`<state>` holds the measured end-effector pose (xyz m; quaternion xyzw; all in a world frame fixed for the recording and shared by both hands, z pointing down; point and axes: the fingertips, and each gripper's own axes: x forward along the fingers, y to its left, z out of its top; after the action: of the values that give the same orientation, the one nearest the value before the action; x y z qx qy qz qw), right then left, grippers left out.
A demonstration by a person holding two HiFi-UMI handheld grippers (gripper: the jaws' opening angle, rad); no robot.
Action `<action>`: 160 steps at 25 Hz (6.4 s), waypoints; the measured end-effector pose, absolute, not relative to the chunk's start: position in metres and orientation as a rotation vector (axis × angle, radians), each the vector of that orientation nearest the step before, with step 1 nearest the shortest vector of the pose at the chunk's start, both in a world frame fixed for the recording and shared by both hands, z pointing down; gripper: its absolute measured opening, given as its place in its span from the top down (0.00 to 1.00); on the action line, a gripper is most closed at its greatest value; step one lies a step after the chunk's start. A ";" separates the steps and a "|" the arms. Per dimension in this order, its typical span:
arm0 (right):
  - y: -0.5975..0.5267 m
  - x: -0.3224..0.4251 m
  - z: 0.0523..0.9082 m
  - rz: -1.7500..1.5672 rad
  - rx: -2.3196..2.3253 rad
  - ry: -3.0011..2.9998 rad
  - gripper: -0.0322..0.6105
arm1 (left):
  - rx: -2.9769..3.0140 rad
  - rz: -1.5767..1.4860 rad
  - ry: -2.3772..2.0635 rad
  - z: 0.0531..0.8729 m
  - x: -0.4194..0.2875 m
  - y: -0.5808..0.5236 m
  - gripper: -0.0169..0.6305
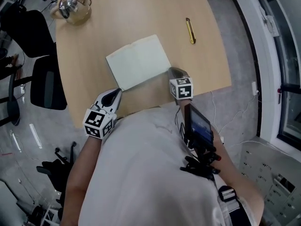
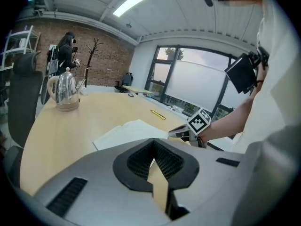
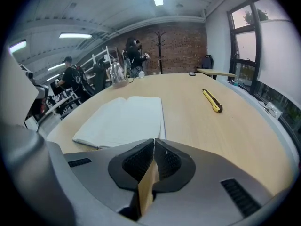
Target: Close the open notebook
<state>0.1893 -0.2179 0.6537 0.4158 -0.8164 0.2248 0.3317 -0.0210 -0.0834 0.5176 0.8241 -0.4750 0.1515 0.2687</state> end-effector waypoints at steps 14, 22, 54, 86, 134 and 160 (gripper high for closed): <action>-0.225 0.186 0.659 0.468 0.980 -2.127 0.92 | 2.151 0.394 -1.349 0.525 -0.018 -0.087 0.97; -0.222 0.183 0.621 0.223 0.986 -2.150 0.91 | 2.203 0.365 -1.327 0.516 -0.018 -0.089 0.97; -0.111 0.048 0.639 -0.890 0.300 -1.859 0.74 | 2.026 0.193 -1.527 0.521 -0.077 0.056 0.97; -0.106 0.016 0.637 -0.838 0.397 -1.994 0.91 | 2.009 0.237 -1.543 0.527 -0.102 0.060 0.97; -0.187 0.157 0.652 1.592 1.367 -2.226 0.92 | 2.293 0.451 -1.229 0.511 -0.020 -0.090 0.97; -0.203 0.163 0.685 1.591 1.268 -1.870 0.92 | 2.254 0.479 -1.221 0.513 0.016 -0.106 0.97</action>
<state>0.1632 -0.2032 0.6852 0.4507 -0.6646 0.5655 0.1881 0.0160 -0.1056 0.5130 0.8338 -0.4516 0.1773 0.2635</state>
